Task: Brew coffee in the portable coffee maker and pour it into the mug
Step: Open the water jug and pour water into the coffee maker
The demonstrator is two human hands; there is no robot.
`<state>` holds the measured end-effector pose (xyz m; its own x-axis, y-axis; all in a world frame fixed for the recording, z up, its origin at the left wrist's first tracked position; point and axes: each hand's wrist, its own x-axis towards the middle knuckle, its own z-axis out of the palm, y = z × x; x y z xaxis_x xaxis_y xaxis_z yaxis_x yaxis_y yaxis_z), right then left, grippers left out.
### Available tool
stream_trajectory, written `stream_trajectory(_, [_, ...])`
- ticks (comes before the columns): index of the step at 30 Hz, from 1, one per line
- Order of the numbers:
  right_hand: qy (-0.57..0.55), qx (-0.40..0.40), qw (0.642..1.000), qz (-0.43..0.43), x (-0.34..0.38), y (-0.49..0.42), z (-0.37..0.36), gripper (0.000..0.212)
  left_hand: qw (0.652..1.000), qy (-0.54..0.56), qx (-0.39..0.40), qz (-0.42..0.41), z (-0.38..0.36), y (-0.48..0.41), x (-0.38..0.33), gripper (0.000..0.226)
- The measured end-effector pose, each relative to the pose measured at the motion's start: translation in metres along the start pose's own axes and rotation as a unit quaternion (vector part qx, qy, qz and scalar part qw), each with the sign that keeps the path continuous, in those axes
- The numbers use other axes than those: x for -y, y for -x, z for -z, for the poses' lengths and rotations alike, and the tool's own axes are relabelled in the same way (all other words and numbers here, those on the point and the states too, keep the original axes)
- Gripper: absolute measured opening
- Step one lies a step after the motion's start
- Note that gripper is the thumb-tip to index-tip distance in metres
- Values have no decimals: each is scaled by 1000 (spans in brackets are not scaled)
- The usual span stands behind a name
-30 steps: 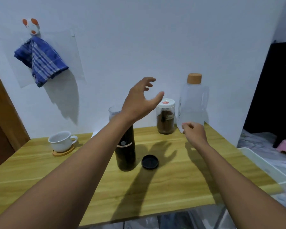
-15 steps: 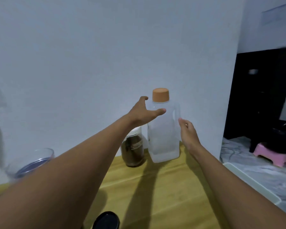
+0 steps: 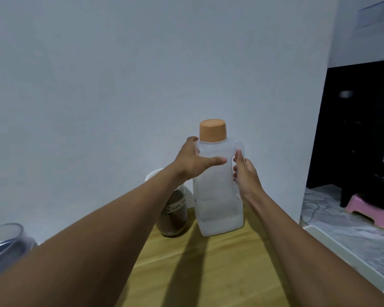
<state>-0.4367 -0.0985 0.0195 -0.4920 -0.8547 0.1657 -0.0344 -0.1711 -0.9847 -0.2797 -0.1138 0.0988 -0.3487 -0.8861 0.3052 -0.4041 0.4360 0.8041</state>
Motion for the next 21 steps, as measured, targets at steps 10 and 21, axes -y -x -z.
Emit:
stream_trajectory(10, [-52, 14, 998, 22, 62, 90, 11, 79, 997, 32, -41, -52, 40, 99, -65, 87])
stream_trajectory(21, [-55, 35, 998, 8, 63, 208, 9, 62, 997, 46, -41, -41, 70, 222, -74, 81])
